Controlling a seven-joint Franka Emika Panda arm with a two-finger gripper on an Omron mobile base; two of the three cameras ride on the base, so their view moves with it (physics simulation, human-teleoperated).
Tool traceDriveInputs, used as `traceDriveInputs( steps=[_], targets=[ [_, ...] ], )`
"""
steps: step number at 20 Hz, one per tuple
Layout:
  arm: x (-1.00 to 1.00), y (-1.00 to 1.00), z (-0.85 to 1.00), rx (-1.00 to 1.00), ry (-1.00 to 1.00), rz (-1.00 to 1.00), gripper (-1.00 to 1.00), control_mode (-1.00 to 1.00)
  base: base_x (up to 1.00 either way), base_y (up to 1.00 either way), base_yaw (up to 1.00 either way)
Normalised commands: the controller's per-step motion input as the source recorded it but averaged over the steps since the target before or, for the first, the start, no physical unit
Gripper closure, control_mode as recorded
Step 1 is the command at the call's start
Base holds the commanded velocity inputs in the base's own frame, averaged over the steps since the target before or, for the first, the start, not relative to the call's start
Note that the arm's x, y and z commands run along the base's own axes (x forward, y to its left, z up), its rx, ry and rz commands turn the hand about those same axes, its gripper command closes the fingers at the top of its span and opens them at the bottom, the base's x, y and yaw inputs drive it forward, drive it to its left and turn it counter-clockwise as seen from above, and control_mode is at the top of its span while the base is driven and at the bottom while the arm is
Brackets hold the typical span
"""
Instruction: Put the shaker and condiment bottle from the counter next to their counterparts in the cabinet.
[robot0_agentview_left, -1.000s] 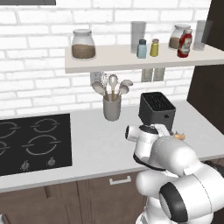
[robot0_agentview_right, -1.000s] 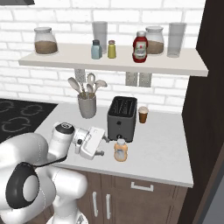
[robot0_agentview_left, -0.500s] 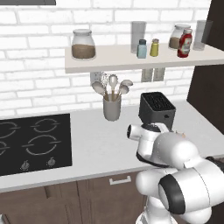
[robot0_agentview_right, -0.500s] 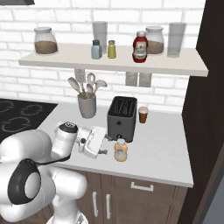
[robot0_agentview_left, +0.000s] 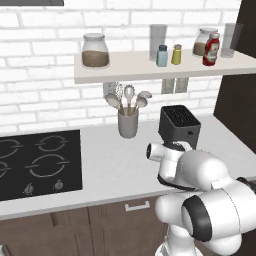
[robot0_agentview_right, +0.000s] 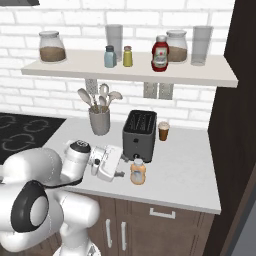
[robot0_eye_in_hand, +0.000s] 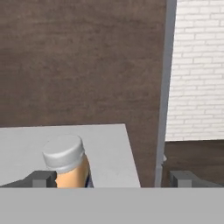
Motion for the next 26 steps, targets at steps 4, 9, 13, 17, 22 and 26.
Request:
traceDriveInputs(
  steps=[4,9,13,17,22,26],
  targets=[
    [0.20,0.00,-0.07,0.00,0.00,0.00,-1.00,-1.00,0.00,0.00,0.00],
    [0.20,0.00,-0.10,0.00,0.00,0.00,-1.00,-1.00,0.00,0.00,0.00],
    [0.12,0.00,-0.19,0.00,0.00,0.00,-1.00,-1.00,0.00,0.00,0.00],
    [0.16,0.00,-0.24,0.00,0.00,0.00,-1.00,-1.00,0.00,0.00,0.00],
    [0.10,0.00,-0.21,0.00,0.00,0.00,-1.00,-1.00,0.00,0.00,0.00],
    [0.02,-0.01,-0.14,0.01,0.00,0.00,-1.00,-1.00,0.00,0.00,0.00]
  ],
)
